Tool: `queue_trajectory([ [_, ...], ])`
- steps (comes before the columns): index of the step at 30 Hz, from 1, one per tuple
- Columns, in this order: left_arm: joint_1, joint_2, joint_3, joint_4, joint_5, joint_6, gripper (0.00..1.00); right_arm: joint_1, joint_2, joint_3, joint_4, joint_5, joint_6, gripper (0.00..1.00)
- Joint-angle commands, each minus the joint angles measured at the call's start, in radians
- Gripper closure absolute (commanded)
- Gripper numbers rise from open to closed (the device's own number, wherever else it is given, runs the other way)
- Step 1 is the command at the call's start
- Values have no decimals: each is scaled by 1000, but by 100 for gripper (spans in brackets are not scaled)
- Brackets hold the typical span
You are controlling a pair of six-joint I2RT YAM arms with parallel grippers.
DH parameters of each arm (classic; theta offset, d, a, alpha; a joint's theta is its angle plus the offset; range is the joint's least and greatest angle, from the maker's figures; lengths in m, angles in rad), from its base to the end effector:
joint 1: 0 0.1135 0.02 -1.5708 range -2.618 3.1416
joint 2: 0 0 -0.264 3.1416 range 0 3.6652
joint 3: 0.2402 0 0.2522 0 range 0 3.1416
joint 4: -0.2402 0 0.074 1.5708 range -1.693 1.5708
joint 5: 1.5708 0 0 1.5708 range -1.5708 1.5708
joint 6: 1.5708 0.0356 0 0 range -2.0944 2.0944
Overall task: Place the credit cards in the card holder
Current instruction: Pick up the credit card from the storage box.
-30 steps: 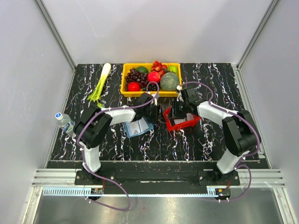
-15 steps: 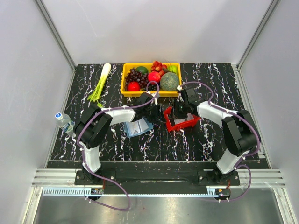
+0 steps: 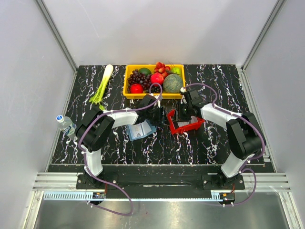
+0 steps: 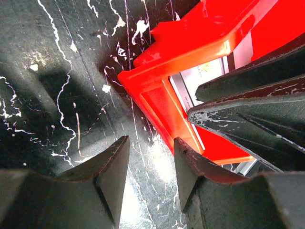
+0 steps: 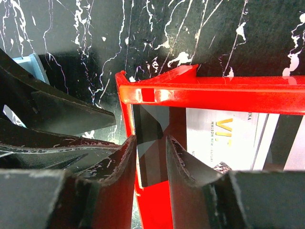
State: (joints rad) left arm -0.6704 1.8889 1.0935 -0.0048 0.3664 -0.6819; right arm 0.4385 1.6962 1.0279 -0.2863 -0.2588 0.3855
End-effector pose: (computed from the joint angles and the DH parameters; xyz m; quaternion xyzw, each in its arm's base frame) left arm 0.2989 -0.2533 0.1544 0.0632 0.9116 -0.3629 0.1826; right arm 0.3086 0.1548 0.1823 -0.0641 0.9436 0.2331 0.2263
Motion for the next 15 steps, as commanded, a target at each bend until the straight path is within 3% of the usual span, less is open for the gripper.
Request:
queue_trajectory([
  [1,-5,-4,22,42,11,-1,54,3,-24,31,-19,50,-27,64],
  [15,-5,3,23,39,14,1,54,-11,-47,24,-25,47,-31,64],
])
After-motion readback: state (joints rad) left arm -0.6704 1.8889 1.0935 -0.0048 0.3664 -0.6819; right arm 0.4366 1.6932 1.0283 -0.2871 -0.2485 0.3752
